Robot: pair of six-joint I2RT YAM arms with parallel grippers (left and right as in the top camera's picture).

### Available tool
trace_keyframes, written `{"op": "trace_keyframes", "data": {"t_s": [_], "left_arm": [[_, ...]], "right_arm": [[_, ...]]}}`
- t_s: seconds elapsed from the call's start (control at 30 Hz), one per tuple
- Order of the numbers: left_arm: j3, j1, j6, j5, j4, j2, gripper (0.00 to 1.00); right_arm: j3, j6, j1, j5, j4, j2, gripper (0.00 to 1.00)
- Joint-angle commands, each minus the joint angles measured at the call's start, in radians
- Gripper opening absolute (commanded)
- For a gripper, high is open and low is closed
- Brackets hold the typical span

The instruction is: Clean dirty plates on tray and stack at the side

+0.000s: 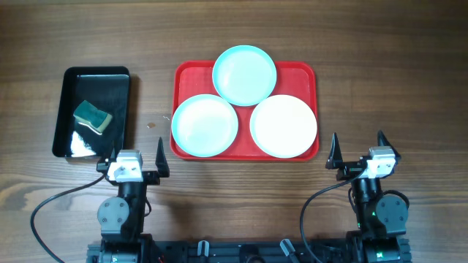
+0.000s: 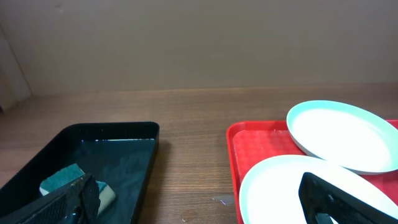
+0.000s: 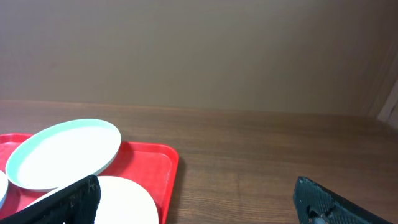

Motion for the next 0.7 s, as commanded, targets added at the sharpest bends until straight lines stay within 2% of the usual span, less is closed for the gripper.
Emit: {"op": "trace_keyframes", "data": {"t_s": [0.0,0.47,0.57,0.67], "left_arm": [[-0.004,-0.005,0.011,-0.010,0.001,-0.011,1.00],[-0.003,-0.005,0.009,-0.003,0.001,-0.011,1.00],[-0.003,-0.005,-0.004,0.161,0.002,-0.011,1.00],[-0.003,-0.005,-0.003,0.425,0.027,-0.011,1.00]], "right_arm": [[-0.001,0.018,-0.005,-0.016,0.003,-0.008,1.00],[-0.001,0.018,-0.005,-0.016,0.003,-0.008,1.00],[-0.001,0.018,-0.005,-0.016,0.003,-0.008,1.00],[-0.001,0.018,-0.005,-0.016,0.003,-0.008,1.00]]}}
